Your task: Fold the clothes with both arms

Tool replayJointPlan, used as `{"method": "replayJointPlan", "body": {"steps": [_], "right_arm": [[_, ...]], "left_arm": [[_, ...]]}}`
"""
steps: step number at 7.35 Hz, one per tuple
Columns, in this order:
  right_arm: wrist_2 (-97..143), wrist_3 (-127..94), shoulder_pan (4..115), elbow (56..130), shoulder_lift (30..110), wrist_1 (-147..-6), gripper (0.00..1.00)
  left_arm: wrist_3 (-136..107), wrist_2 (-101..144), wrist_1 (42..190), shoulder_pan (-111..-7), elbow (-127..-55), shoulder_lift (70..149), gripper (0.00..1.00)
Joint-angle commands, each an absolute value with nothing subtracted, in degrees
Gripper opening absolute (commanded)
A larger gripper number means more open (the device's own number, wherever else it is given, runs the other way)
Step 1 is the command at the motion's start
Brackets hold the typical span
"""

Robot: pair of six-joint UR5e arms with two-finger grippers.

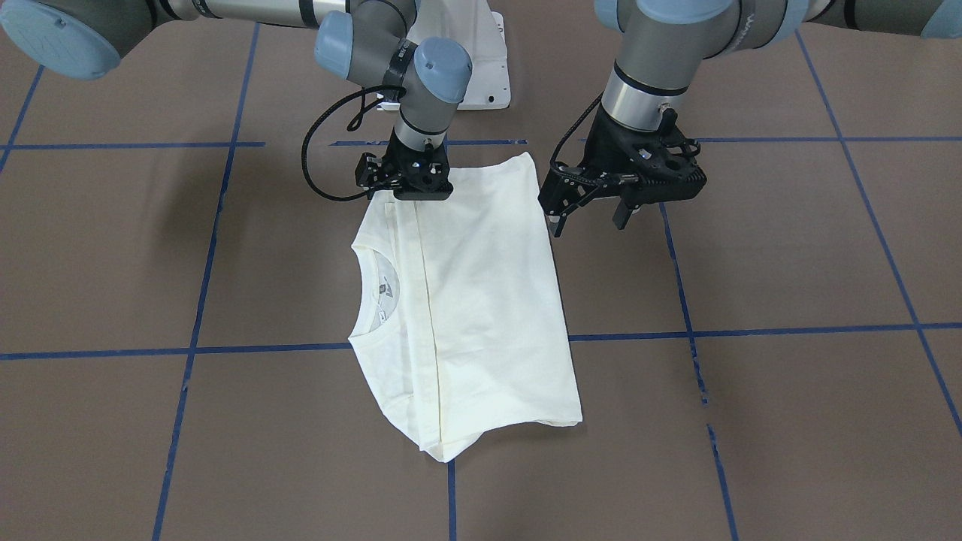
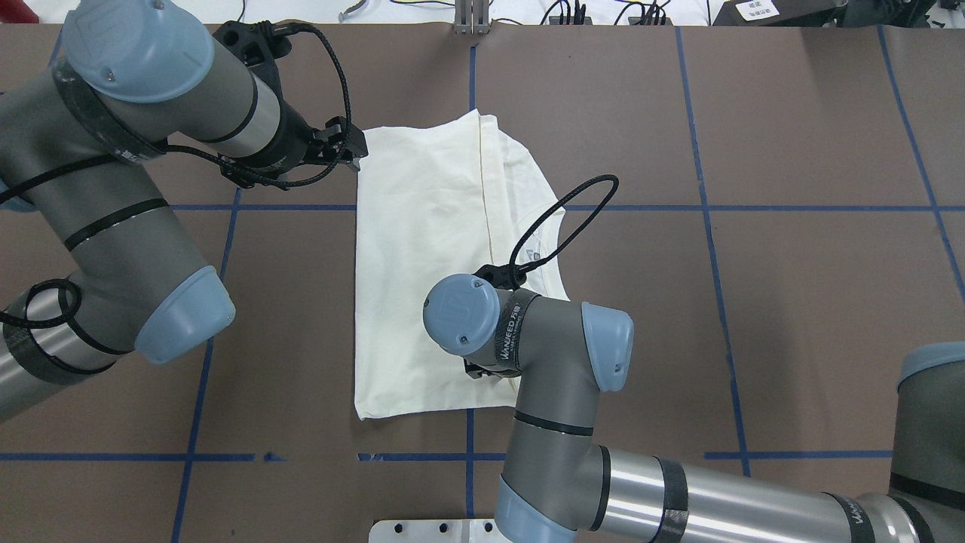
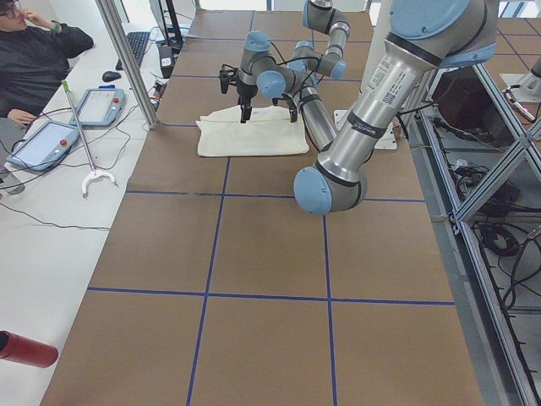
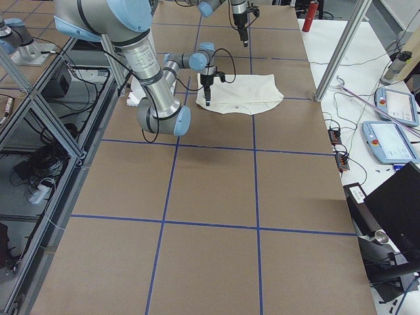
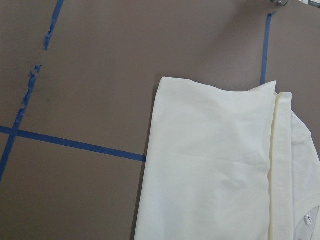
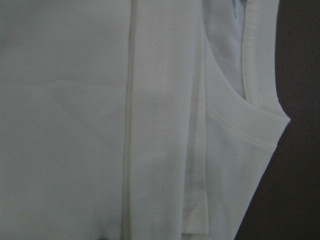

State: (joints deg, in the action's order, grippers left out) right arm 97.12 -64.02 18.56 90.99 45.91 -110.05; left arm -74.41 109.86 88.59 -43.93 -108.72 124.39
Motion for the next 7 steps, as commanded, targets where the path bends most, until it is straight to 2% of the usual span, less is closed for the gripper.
{"method": "replayJointPlan", "body": {"steps": [1, 7], "right_arm": [[97.03, -63.46, 18.98, 91.4, 45.88, -111.53, 1.0], [97.12, -58.99, 22.05, 91.93, 46.58, -113.63, 1.0]], "left_arm": [[-74.44, 109.78, 88.59, -43.77, -108.63, 124.37, 1.0], [-74.53, 109.69, 89.03, -42.36, -108.46, 124.01, 1.0]]}}
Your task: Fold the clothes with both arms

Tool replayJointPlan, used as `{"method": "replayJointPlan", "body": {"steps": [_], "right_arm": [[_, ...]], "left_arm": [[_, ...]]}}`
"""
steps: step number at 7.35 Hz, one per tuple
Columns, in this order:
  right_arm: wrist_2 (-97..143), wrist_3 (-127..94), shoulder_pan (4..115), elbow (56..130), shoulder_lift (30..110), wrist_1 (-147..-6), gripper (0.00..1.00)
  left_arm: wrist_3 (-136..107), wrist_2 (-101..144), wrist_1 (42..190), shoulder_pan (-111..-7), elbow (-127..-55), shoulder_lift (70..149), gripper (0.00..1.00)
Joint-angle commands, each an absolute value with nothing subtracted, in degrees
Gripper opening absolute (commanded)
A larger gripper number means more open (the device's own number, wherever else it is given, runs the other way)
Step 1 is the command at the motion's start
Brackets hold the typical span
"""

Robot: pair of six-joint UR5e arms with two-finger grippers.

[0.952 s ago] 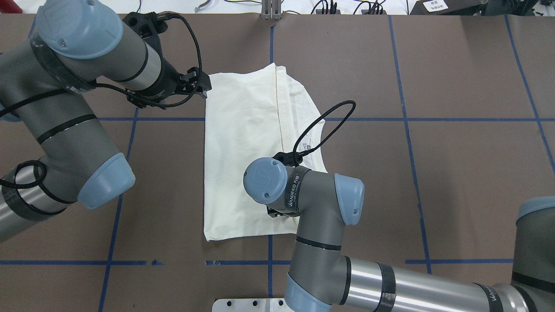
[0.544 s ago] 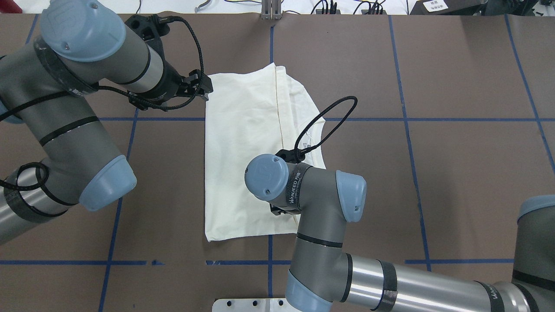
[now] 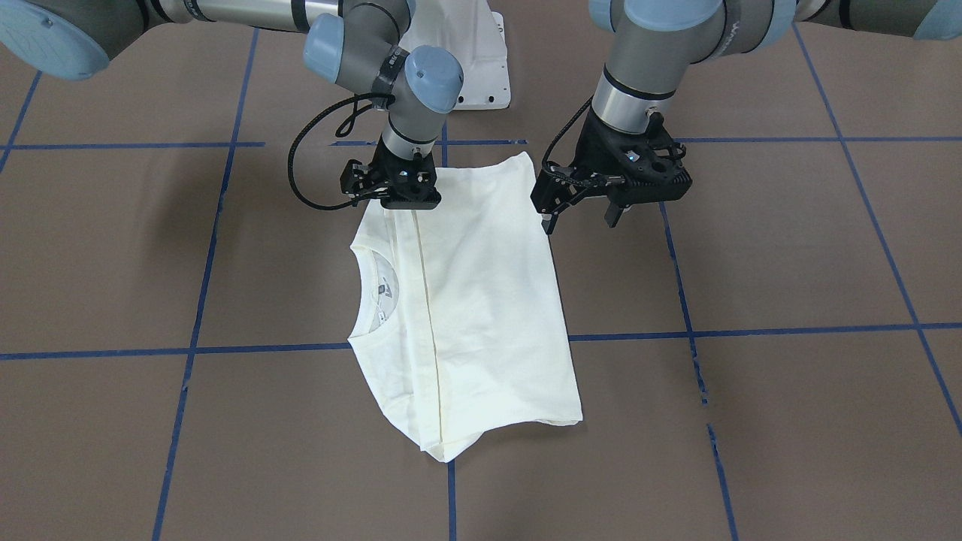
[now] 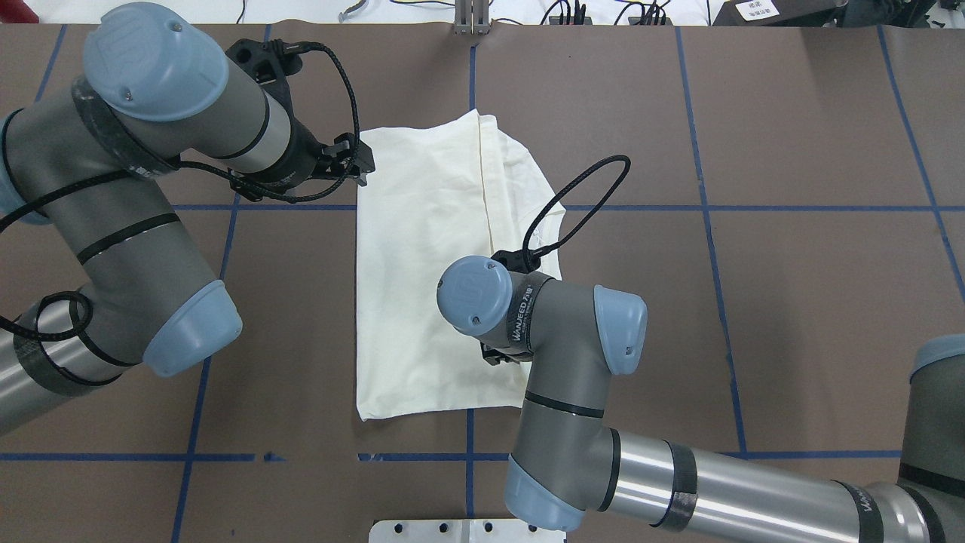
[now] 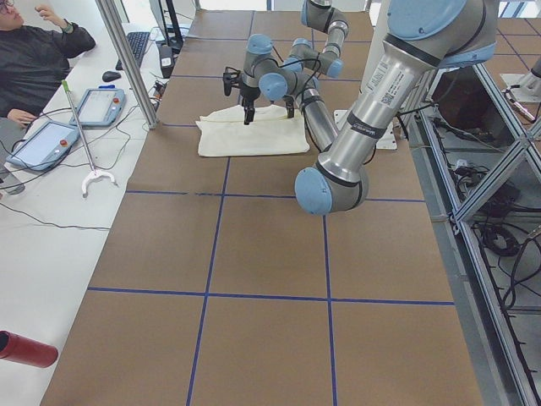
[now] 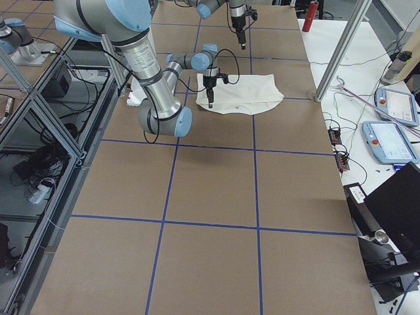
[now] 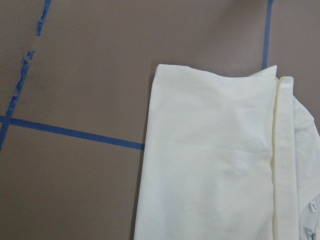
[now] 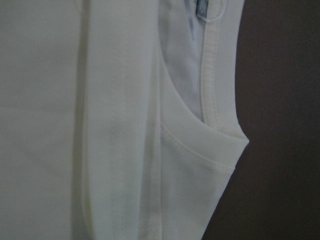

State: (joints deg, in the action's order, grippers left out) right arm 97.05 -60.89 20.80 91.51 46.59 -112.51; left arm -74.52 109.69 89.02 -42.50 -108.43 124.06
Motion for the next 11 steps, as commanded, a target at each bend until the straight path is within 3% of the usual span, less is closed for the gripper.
{"method": "replayJointPlan", "body": {"steps": [1, 6, 7, 9, 11], "right_arm": [[97.03, -57.76, 22.84, 91.93, 47.02, -113.64, 1.0], [97.12, -55.28, 26.01, 97.54, 49.22, -113.03, 1.0], [97.29, -55.37, 26.19, 100.26, 49.04, -110.59, 1.0], [100.1, -56.68, 27.07, 106.76, 50.44, -106.01, 1.0], [100.2, -57.3, 27.16, 111.69, 54.56, -101.55, 1.0]], "left_arm": [[-74.53, 109.69, 89.03, -42.19, -108.54, 124.01, 1.0], [-74.44, 109.69, 89.21, -42.01, -108.55, 124.01, 1.0], [-76.79, 109.6, 89.73, -39.58, -108.81, 121.49, 1.0], [-93.86, 108.9, 104.86, -32.56, -109.6, 113.33, 1.0], [-103.48, 102.78, 105.38, -23.6, -109.77, 112.33, 1.0]]}}
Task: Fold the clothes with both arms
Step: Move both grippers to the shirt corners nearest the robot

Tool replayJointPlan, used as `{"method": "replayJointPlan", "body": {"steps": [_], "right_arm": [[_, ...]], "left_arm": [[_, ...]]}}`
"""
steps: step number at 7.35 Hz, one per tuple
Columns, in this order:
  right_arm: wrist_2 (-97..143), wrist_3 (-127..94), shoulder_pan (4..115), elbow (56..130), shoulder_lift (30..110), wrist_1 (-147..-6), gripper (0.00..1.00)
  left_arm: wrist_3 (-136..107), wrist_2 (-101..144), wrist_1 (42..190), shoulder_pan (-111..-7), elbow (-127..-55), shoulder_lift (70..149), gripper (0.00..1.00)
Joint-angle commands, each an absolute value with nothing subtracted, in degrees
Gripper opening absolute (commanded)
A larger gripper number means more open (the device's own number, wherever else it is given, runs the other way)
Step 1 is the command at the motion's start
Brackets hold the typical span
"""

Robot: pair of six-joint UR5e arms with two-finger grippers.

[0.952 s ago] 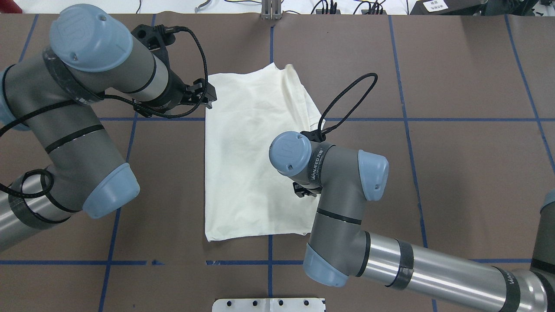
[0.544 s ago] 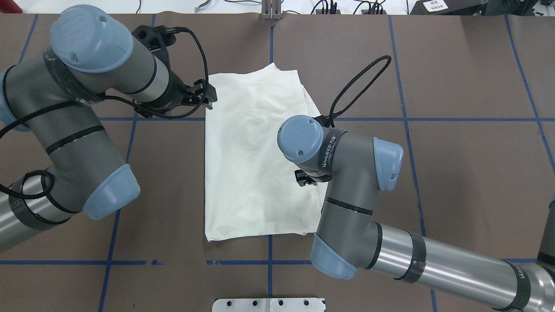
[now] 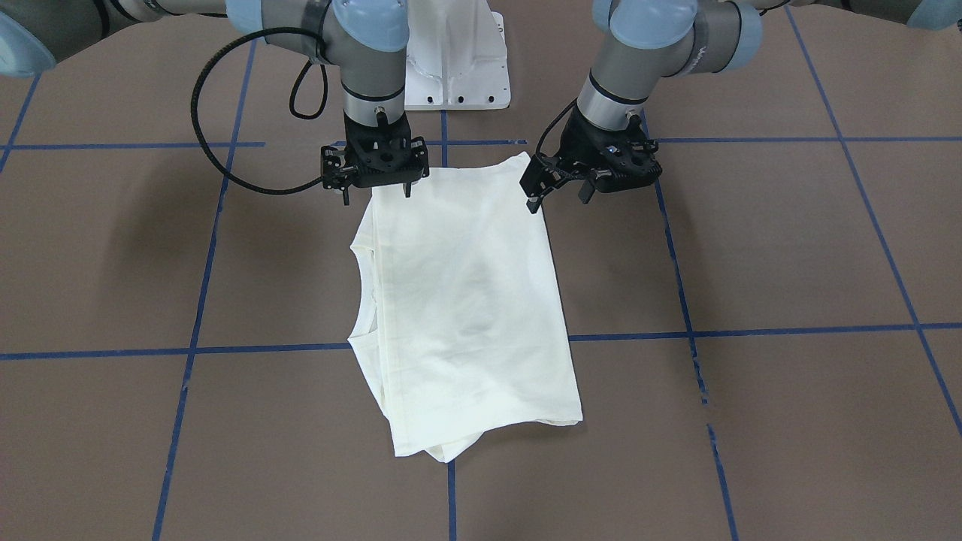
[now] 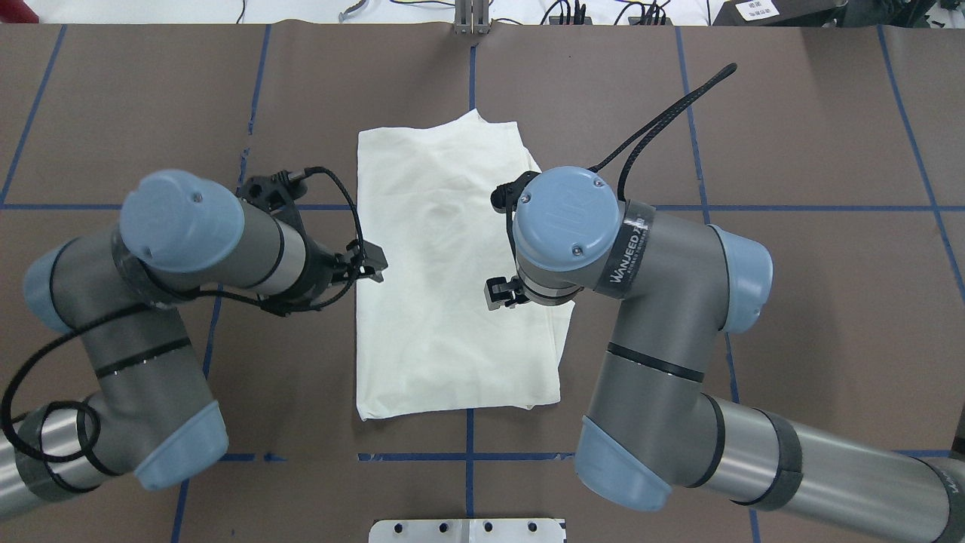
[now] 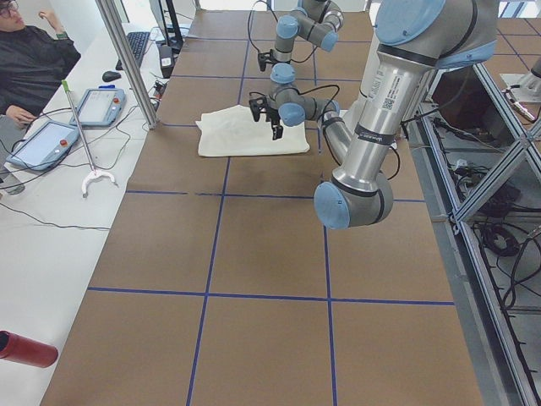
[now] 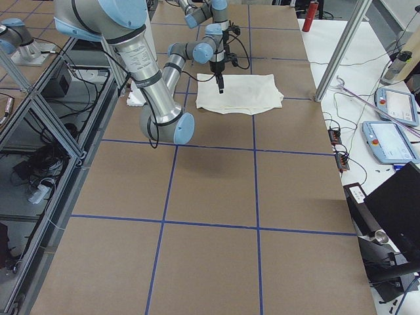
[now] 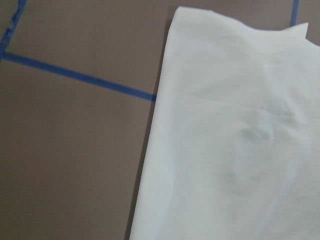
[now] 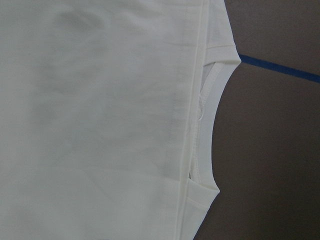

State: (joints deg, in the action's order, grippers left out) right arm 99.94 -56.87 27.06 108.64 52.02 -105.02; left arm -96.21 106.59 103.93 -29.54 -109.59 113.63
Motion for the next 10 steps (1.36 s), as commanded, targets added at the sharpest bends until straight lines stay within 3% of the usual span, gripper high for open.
{"method": "replayJointPlan", "body": {"steps": [1, 3, 6, 10], "right_arm": [[100.2, -59.48, 26.98, 111.71, 56.15, -98.03, 1.0], [101.24, -59.85, 27.07, 111.8, 56.78, -95.89, 1.0], [101.43, -59.85, 27.07, 111.8, 56.78, -95.89, 1.0], [101.42, -59.85, 27.33, 111.8, 56.78, -95.89, 1.0]], "left_arm": [[-109.1, 100.92, 103.03, -19.73, -109.86, 112.15, 0.99], [-114.25, 98.7, 97.23, -14.87, -109.95, 113.46, 0.91], [-114.08, 98.53, 95.8, -15.46, -109.16, 114.0, 0.77], [-114.17, 96.59, 93.87, -15.3, -109.25, 113.99, 0.68]]}}
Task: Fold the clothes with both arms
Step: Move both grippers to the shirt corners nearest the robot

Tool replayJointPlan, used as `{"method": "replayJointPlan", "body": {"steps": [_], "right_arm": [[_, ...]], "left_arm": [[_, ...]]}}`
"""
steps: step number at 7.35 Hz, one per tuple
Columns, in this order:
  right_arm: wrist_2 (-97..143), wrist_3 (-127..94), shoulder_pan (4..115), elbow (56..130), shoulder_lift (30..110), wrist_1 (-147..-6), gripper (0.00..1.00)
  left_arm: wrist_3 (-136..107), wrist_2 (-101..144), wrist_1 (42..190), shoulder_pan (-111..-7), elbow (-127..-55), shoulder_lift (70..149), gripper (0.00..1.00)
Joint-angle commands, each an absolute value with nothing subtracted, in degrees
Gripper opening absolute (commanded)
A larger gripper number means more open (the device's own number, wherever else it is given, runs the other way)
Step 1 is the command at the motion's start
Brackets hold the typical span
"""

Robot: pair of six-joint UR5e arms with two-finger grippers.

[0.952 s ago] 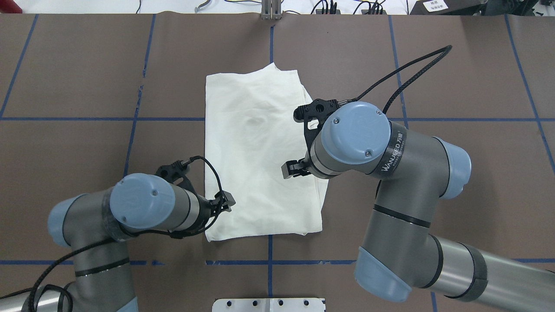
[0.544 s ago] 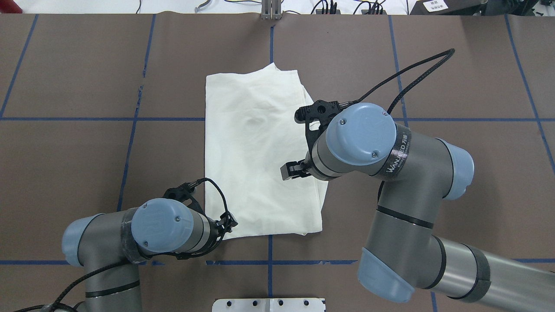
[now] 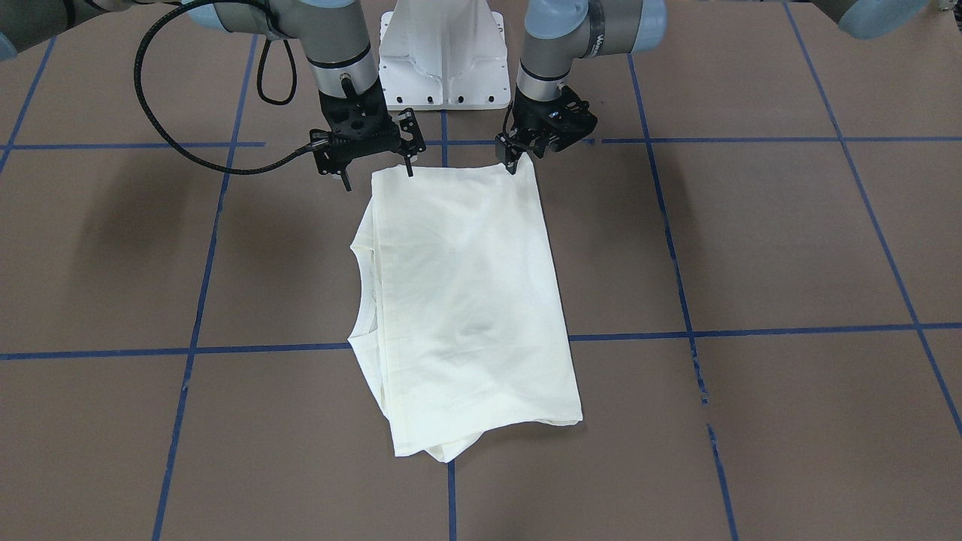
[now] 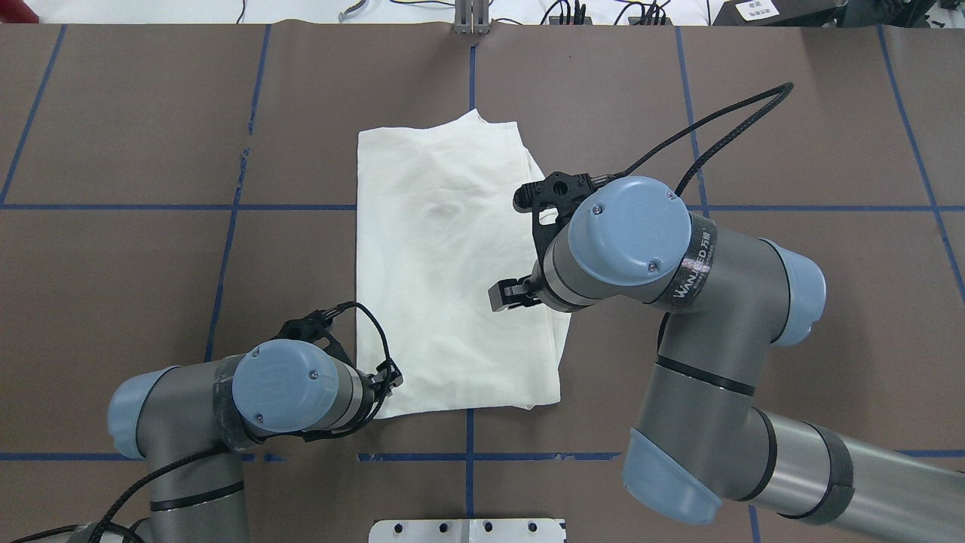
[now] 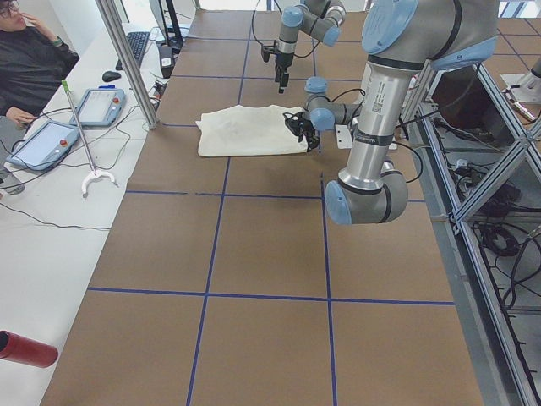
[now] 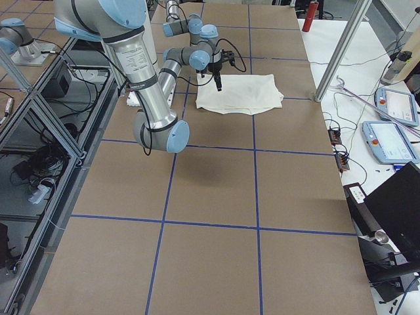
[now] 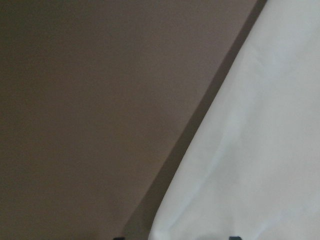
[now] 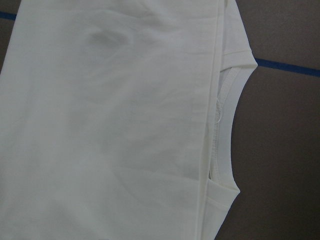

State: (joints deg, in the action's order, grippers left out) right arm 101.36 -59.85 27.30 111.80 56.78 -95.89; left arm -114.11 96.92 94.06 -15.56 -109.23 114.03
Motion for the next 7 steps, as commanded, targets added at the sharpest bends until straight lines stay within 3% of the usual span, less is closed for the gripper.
{"method": "replayJointPlan", "body": {"steps": [1, 4, 6, 7], "right_arm": [[101.43, -59.85, 27.33, 111.71, 56.86, -95.89, 1.0], [101.43, -59.85, 27.33, 111.8, 56.87, -95.89, 1.0], [101.43, -59.85, 27.33, 111.8, 56.87, -95.89, 1.0], [101.43, -59.85, 27.33, 111.8, 56.87, -95.89, 1.0]], "left_arm": [[-114.17, 96.59, 93.87, -15.03, -109.07, 113.99, 0.65], [-114.17, 96.59, 93.87, -14.94, -108.81, 114.08, 0.51], [-114.17, 96.42, 93.96, -14.68, -108.9, 113.91, 0.23], [-113.73, 96.33, 93.96, -13.89, -108.81, 113.73, 0.2]]}}
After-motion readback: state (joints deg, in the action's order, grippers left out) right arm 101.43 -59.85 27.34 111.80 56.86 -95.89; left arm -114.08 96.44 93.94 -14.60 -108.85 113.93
